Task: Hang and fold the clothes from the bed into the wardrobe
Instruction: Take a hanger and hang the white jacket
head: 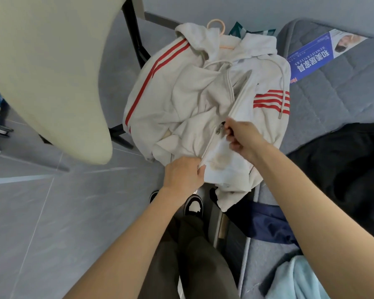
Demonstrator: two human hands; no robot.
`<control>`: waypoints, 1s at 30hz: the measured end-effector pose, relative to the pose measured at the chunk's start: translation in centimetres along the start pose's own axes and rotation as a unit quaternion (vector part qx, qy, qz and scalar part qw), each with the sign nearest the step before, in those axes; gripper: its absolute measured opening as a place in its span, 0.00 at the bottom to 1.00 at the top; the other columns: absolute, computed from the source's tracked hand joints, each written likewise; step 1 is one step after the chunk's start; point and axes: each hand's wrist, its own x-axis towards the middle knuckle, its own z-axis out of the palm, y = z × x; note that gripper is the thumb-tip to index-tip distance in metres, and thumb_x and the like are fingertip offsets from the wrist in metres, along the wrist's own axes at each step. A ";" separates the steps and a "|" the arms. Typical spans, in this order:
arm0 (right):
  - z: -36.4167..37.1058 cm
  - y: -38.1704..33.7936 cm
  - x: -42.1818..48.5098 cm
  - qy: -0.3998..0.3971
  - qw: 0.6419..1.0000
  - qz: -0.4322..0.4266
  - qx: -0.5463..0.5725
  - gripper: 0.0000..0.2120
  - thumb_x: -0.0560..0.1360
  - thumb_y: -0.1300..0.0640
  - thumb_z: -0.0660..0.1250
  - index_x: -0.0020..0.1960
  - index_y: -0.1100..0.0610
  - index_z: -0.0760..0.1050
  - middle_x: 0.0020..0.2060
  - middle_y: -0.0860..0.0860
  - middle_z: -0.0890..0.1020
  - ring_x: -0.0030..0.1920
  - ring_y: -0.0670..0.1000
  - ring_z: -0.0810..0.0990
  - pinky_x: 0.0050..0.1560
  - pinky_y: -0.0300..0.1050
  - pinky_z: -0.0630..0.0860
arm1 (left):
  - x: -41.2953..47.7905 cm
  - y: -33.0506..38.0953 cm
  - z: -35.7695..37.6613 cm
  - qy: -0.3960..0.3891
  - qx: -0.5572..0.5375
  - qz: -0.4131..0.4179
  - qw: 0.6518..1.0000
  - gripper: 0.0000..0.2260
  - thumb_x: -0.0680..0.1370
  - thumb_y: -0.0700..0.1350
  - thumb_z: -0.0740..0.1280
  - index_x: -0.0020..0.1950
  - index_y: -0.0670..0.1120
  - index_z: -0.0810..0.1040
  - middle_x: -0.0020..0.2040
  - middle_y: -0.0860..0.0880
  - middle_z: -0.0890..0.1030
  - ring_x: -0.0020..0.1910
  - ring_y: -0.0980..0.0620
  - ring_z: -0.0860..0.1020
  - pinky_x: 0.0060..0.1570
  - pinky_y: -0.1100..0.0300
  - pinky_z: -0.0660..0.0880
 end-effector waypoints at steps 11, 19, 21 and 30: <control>2.0 -2.1 -2.4 -0.139 0.978 -0.045 -0.150 0.16 0.80 0.51 0.59 0.34 0.52 0.66 0.26 0.45 0.60 0.27 0.46 0.55 0.25 0.36 0.52 | 2.3 0.1 -6.1 -0.055 0.107 -0.040 0.992 0.31 0.75 0.66 0.61 0.67 0.45 0.65 0.56 0.47 0.76 0.55 0.46 0.76 0.43 0.55 0.69; 0.7 -4.3 -1.4 -0.092 0.991 -0.010 -0.094 0.16 0.82 0.54 0.58 0.35 0.55 0.68 0.20 0.42 0.63 0.23 0.44 0.56 0.22 0.35 0.53 | 6.4 2.6 -7.0 -0.047 -0.054 -0.001 0.997 0.12 0.82 0.51 0.59 0.59 0.46 0.75 0.49 0.47 0.80 0.49 0.46 0.78 0.40 0.57 0.67; 1.4 -4.7 -0.4 -0.098 0.990 -0.007 -0.096 0.17 0.82 0.54 0.58 0.34 0.55 0.67 0.20 0.43 0.63 0.22 0.43 0.57 0.21 0.34 0.53 | 6.6 2.3 -7.2 -0.060 -0.096 -0.025 0.993 0.11 0.81 0.50 0.60 0.56 0.45 0.75 0.45 0.46 0.81 0.46 0.45 0.79 0.42 0.56 0.72; 0.4 -11.3 5.2 -0.013 1.000 -0.004 0.015 0.17 0.82 0.54 0.58 0.34 0.55 0.68 0.25 0.47 0.63 0.18 0.43 0.59 0.19 0.34 0.55 | 5.8 0.6 -7.6 -0.230 -0.065 -0.126 0.963 0.10 0.80 0.48 0.59 0.51 0.43 0.75 0.42 0.44 0.81 0.41 0.47 0.81 0.43 0.55 0.78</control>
